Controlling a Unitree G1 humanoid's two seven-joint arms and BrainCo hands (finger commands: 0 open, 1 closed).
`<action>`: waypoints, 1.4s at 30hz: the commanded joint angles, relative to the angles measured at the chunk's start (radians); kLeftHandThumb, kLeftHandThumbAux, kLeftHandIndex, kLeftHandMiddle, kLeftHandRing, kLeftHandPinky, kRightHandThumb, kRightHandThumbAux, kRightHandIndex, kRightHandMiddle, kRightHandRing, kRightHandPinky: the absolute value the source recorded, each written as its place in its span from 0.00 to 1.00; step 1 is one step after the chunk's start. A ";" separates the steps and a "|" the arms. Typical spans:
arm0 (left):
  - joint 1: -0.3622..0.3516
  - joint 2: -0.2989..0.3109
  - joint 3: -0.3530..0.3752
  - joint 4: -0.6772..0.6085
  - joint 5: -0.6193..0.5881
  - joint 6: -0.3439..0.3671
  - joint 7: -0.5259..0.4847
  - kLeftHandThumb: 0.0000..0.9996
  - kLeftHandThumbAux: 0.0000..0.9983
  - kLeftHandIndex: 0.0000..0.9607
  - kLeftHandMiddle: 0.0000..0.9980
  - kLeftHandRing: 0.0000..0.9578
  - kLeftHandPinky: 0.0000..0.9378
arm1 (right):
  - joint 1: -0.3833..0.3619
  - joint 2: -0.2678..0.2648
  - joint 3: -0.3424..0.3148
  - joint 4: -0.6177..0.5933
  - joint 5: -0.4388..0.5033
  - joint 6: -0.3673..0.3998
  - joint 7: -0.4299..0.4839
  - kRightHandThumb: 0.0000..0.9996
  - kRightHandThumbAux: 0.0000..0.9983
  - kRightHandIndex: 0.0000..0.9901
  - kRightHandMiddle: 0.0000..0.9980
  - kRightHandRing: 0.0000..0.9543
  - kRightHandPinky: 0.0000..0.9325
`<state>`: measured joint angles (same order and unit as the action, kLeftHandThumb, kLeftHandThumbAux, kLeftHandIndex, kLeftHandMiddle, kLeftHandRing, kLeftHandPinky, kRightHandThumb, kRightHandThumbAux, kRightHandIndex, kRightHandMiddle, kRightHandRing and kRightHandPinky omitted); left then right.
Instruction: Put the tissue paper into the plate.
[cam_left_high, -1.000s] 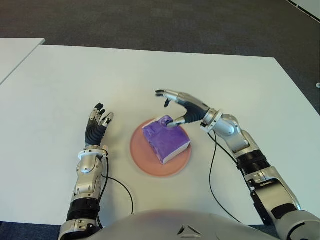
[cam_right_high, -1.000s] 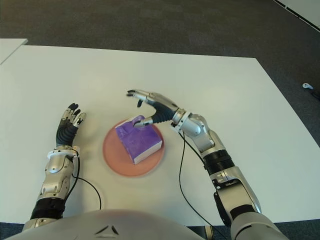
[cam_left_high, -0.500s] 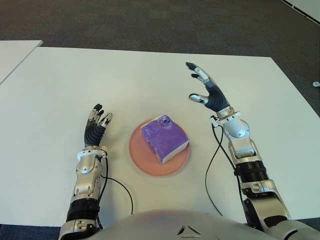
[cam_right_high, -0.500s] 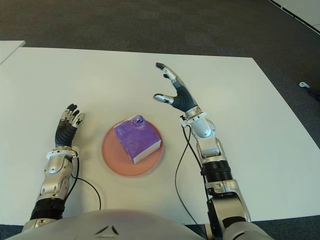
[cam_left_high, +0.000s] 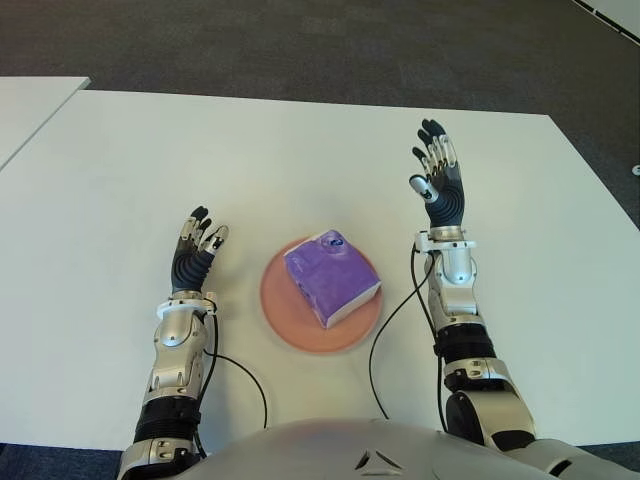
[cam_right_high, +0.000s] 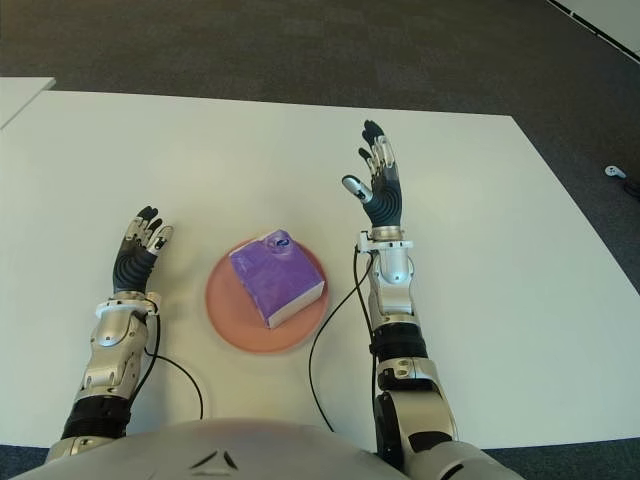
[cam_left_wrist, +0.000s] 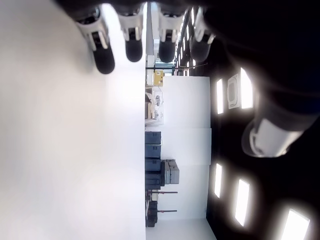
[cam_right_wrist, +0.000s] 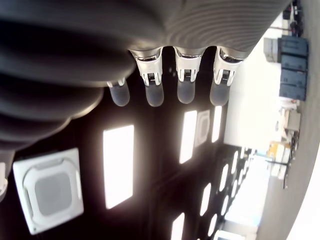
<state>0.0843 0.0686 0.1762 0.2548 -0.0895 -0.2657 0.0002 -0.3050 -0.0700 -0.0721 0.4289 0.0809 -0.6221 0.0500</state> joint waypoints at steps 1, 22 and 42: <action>0.023 0.000 -0.001 0.031 -0.004 0.025 -0.012 0.00 0.56 0.00 0.00 0.00 0.00 | 0.023 0.016 -0.019 0.028 0.028 -0.017 0.012 0.03 0.49 0.00 0.00 0.00 0.00; 0.022 0.007 -0.005 0.029 0.001 0.032 -0.015 0.00 0.56 0.00 0.00 0.00 0.00 | 0.027 0.032 -0.034 0.022 0.017 -0.022 0.025 0.03 0.50 0.00 0.00 0.00 0.00; 0.024 0.010 -0.008 0.021 -0.003 0.046 -0.021 0.00 0.57 0.00 0.00 0.00 0.00 | 0.123 0.097 0.043 0.419 -0.087 0.102 -0.017 0.00 0.61 0.00 0.00 0.00 0.00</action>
<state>0.0852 0.0774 0.1731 0.2545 -0.0892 -0.2563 -0.0084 -0.2610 0.0194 -0.0389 0.7664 0.0055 -0.5855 0.0347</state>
